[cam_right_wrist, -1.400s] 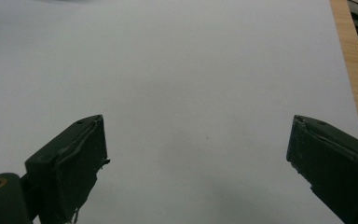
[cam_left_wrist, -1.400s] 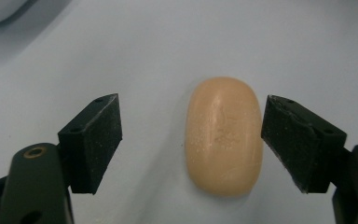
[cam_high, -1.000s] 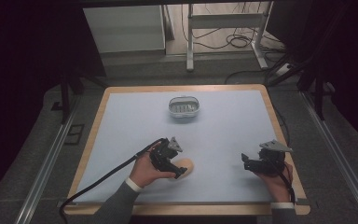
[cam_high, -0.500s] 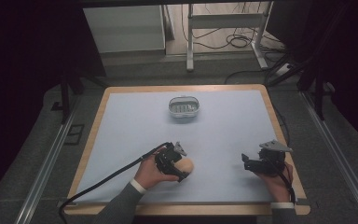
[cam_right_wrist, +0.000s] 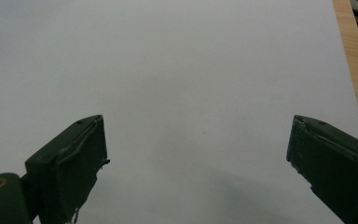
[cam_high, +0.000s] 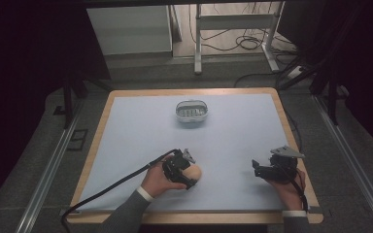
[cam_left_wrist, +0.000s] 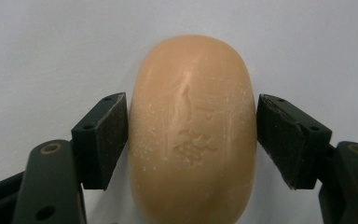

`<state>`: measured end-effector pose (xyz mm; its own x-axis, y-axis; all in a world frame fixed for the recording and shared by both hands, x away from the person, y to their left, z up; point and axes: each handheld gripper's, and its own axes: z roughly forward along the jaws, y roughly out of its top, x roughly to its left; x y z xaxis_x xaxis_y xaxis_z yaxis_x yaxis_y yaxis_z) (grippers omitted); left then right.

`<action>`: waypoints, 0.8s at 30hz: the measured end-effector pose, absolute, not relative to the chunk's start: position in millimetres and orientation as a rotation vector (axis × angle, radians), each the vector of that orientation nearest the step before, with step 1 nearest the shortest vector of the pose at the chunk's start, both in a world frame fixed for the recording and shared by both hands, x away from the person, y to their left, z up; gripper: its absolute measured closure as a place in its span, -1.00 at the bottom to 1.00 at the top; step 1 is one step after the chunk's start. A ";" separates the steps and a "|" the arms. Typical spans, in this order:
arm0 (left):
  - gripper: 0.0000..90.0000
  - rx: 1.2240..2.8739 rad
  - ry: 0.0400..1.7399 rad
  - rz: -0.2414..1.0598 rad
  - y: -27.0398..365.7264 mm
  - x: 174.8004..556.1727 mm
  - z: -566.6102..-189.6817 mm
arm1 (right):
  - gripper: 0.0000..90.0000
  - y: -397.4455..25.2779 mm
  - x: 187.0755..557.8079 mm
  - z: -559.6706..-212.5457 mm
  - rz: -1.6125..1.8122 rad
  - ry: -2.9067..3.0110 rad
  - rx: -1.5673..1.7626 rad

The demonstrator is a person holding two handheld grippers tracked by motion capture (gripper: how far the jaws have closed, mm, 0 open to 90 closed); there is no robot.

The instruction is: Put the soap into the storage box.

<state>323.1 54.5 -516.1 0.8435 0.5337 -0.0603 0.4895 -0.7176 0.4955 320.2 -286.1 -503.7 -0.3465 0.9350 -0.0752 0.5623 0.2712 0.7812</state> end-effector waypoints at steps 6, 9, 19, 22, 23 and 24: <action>-0.28 2.515 0.748 0.121 54.8 323.2 -516.1 | -0.89 -286.5 320.3 -504.0 0.902 2.011 1.347; -0.28 2.516 0.739 0.121 55.1 323.3 -516.0 | -0.89 -286.9 320.0 -503.3 0.901 2.006 1.348; -0.28 2.504 0.729 0.165 63.1 323.3 -502.1 | -0.89 -288.6 319.9 -502.8 0.904 2.001 1.350; -0.27 2.488 0.733 0.184 66.7 322.9 -496.1 | -0.89 -288.4 319.8 -502.5 0.906 1.999 1.350; -0.27 2.484 0.733 0.188 67.9 322.9 -494.4 | -0.89 -288.4 319.8 -502.5 0.906 1.999 1.350; -0.28 2.482 0.734 0.194 69.1 323.1 -492.7 | -0.89 -288.3 319.8 -502.5 0.906 1.999 1.350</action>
